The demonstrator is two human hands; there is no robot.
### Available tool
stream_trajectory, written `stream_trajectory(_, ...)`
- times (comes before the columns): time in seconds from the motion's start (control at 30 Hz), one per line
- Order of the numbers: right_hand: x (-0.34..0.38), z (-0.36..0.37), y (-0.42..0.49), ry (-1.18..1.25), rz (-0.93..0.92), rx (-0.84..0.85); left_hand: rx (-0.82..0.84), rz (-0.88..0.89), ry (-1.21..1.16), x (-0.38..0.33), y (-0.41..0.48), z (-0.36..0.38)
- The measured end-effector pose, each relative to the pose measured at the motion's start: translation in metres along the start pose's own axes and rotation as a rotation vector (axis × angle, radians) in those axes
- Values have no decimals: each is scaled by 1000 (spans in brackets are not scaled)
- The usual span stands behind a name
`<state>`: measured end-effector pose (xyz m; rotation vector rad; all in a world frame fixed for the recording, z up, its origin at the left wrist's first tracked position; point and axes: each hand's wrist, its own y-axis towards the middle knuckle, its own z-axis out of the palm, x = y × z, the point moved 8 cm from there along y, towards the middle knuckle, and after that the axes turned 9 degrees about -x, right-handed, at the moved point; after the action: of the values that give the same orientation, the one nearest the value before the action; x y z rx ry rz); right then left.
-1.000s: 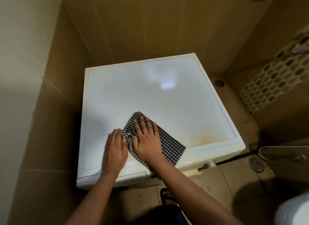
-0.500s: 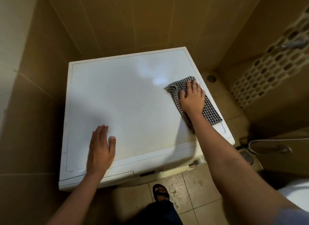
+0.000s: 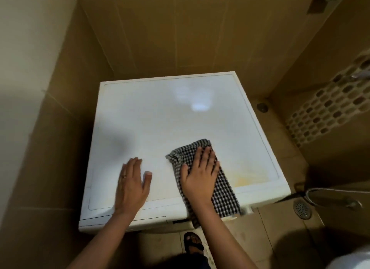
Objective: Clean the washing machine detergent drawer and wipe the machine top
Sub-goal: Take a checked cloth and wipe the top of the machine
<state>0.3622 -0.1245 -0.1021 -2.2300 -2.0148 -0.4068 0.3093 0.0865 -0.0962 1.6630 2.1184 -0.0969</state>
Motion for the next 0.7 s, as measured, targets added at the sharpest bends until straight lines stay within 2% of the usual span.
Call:
stream_trajectory(0.1, 21, 11, 33, 19, -105, 40, -39, -25, -24, -7, 13, -1)
stream_trajectory(0.23, 17, 16, 101, 29, -140, 66, -72, 24, -66, -18, 43, 4)
stream_trajectory(0.33, -10, 14, 158, 2, -80, 23, -96, 50, -113, -19, 85, 5)
stream_trajectory(0.43, -47, 9, 199, -14, 64, -18, -49, 72, -147, -24, 124, 11)
stream_trajectory(0.6, -66, 2, 168, 8, 310, -136, 5, 62, -149, -16, 135, 29)
stream_trajectory(0.67, -47, -1, 136, -12, 284, -175, 0, 40, -144, -15, 136, 31)
stream_trajectory(0.7, -30, 2, 122, -13, 217, -163, 0, 33, -144, -16, 137, 31)
